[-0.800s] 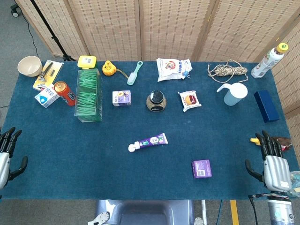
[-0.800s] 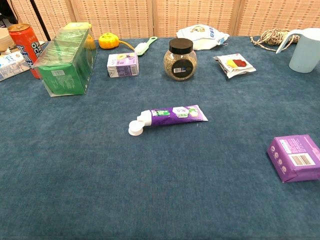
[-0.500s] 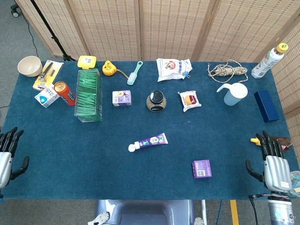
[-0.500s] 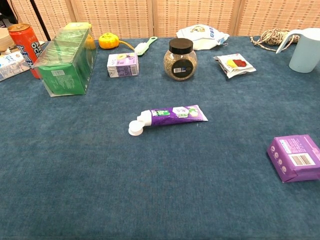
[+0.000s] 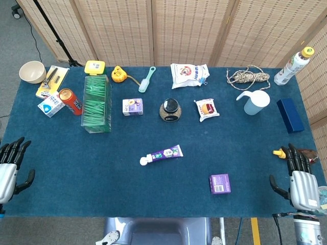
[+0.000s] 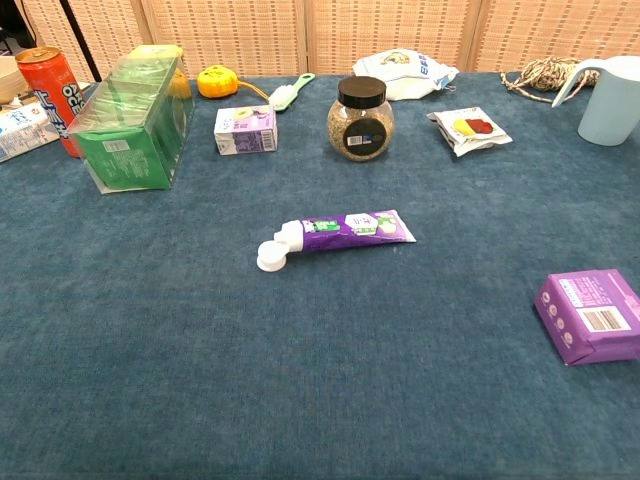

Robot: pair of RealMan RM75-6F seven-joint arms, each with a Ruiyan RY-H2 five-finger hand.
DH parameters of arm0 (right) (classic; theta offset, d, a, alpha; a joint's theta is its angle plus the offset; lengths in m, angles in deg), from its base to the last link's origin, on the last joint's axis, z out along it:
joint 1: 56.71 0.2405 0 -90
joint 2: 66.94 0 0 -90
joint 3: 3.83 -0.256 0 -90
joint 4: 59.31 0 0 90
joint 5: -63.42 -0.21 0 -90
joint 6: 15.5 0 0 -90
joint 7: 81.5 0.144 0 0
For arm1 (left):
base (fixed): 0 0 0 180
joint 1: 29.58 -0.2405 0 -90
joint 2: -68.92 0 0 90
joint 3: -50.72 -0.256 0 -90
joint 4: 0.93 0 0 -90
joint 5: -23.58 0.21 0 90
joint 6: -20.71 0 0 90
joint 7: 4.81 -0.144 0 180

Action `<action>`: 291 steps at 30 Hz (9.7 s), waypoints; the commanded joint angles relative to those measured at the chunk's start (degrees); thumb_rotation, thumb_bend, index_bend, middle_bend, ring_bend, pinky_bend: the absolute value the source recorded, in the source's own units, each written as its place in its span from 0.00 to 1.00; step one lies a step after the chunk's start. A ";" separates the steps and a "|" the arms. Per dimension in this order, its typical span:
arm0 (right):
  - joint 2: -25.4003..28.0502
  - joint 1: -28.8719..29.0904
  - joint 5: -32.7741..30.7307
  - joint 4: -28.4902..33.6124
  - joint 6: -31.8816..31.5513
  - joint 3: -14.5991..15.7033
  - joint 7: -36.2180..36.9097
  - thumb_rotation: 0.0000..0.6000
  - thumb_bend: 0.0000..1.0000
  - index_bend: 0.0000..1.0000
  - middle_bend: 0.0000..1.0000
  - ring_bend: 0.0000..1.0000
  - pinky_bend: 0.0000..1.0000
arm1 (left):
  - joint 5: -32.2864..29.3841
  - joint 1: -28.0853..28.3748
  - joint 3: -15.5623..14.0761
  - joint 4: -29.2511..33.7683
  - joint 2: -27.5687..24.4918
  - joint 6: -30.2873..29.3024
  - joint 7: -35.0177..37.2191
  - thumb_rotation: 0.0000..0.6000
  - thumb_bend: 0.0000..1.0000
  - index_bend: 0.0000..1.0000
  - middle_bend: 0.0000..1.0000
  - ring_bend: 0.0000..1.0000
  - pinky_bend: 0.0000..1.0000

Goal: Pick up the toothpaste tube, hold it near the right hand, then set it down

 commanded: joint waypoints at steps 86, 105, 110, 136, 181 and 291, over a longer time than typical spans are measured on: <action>3.03 -5.48 0.77 0.11 -4.62 1.49 3.37 1.00 0.39 0.00 0.00 0.00 0.00 | -47.49 56.95 6.32 -17.92 43.64 25.91 -42.45 0.71 0.32 0.00 0.05 0.08 0.17; 2.79 -7.22 0.84 -0.90 -6.29 1.76 4.83 1.00 0.39 0.00 0.00 0.00 0.00 | -51.34 58.68 7.16 -23.69 49.00 23.82 -46.02 0.71 0.32 0.00 0.05 0.09 0.18; 2.76 -7.57 0.92 -1.17 -6.82 1.64 5.00 1.00 0.39 0.00 0.00 0.00 0.00 | -50.83 59.11 6.97 -25.47 50.06 23.47 -47.05 0.70 0.32 0.01 0.06 0.11 0.18; 2.94 -8.24 1.61 0.26 -7.66 1.35 3.47 1.00 0.39 0.00 0.00 0.00 0.00 | -52.97 56.97 15.68 -30.38 46.88 22.34 -40.49 0.89 0.35 0.05 0.12 0.18 0.26; 3.12 -9.24 3.07 0.94 -8.97 1.23 2.75 1.00 0.39 0.00 0.00 0.00 0.00 | -44.60 56.08 3.40 -20.70 38.36 26.30 -38.39 1.00 0.35 0.42 0.50 0.45 0.26; 3.48 -9.56 2.66 1.10 -8.44 1.31 2.56 1.00 0.39 0.00 0.00 0.00 0.00 | -25.25 51.77 5.59 -24.21 41.57 34.29 -16.63 1.00 0.35 0.36 0.27 0.25 0.25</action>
